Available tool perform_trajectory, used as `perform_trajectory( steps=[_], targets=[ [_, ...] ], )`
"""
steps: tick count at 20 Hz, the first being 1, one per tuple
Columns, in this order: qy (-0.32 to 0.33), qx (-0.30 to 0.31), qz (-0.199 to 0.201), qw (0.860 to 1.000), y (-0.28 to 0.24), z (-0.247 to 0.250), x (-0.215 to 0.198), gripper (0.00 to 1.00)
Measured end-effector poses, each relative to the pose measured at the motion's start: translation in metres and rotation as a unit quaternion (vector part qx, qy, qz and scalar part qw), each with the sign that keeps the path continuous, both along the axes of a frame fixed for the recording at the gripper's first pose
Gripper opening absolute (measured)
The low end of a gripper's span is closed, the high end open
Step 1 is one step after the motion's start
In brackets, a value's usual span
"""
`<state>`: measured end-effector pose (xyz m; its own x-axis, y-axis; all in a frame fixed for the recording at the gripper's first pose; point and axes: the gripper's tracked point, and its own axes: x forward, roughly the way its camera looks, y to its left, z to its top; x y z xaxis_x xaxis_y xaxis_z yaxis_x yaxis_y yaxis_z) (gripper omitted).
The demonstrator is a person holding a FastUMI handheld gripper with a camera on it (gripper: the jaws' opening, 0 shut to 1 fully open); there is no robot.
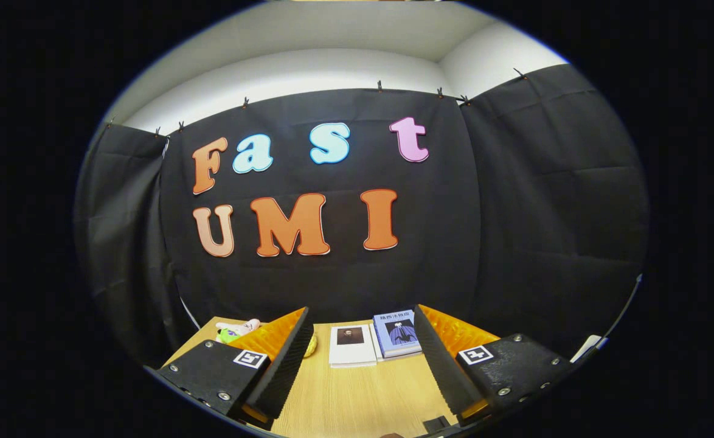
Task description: Open the storage box then place both shoes into the box .Put the left shoe in first, then the right shoe, with the right side of both shoes facing outward in a uniform manner.
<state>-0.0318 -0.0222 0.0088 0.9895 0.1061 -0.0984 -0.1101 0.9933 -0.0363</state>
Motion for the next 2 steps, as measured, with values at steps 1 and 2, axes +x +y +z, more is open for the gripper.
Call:
perform_trajectory(
  steps=[1, 2],
  targets=[
    [0.002, 0.003, -0.001, 1.000, -0.0032, -0.0033, 0.0024, 0.98],
    [0.005, 0.003, 0.000, 1.000, -0.0051, -0.0058, 0.0026, 0.98]
  ],
)
